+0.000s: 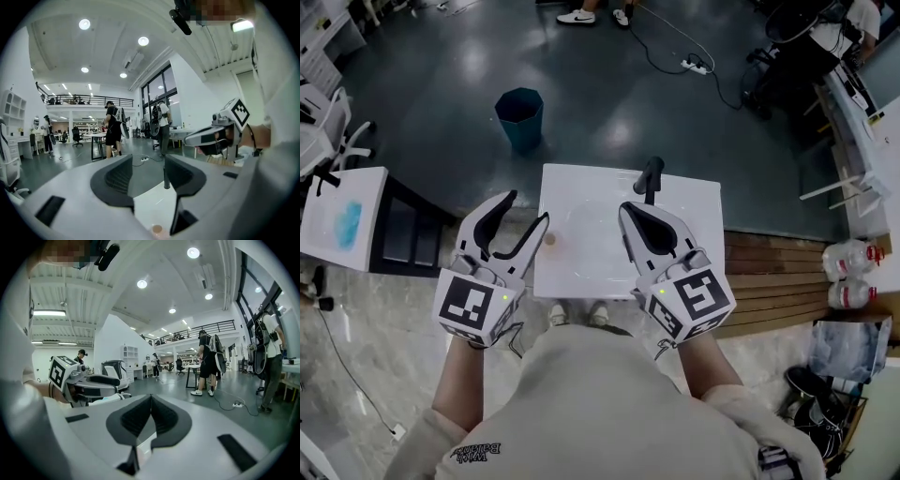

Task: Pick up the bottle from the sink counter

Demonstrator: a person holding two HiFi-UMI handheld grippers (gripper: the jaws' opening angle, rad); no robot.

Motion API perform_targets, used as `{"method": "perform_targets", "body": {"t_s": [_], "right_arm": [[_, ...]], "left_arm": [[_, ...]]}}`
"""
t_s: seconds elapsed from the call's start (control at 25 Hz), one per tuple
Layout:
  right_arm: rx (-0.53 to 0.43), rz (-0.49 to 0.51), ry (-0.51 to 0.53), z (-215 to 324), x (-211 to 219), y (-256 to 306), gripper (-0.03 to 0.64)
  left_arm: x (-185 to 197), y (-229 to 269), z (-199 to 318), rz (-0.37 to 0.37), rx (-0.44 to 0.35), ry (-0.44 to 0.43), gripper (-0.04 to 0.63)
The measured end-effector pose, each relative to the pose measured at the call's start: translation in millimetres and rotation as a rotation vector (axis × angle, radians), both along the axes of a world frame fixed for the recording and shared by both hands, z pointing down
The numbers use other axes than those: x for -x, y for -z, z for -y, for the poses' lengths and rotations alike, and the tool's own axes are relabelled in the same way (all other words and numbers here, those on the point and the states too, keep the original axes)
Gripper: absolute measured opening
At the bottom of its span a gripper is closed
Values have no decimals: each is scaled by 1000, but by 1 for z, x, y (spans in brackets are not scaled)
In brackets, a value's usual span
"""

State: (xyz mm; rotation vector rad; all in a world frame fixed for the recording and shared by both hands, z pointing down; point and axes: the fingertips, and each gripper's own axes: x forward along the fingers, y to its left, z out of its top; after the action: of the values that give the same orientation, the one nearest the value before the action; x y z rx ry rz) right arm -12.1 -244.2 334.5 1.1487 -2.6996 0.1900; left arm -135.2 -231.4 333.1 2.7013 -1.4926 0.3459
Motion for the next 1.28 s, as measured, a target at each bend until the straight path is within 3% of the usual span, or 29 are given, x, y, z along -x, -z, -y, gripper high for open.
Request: {"method": "perform_targets", "body": {"t_s": [0.28,0.64,0.84,1.04,1.28], "right_arm": [[4,41,12,14,4,-9,-3],[76,12,32,20,14,-54,-3],[135,-30,55,16,21,-90,-3],[206,-66,78,10,28,-127,-3],[289,-103,97,2,36,-171,-3]], "left_arm": [[-9,-28,15,82,-1,-20,212],[-15,-108,23,116,139,-33,305],[-17,-157,26,129,208,-43,317],[-13,-199,31,167,219,-41,318],[-16,-261,30,170,348,-54,318]]}}
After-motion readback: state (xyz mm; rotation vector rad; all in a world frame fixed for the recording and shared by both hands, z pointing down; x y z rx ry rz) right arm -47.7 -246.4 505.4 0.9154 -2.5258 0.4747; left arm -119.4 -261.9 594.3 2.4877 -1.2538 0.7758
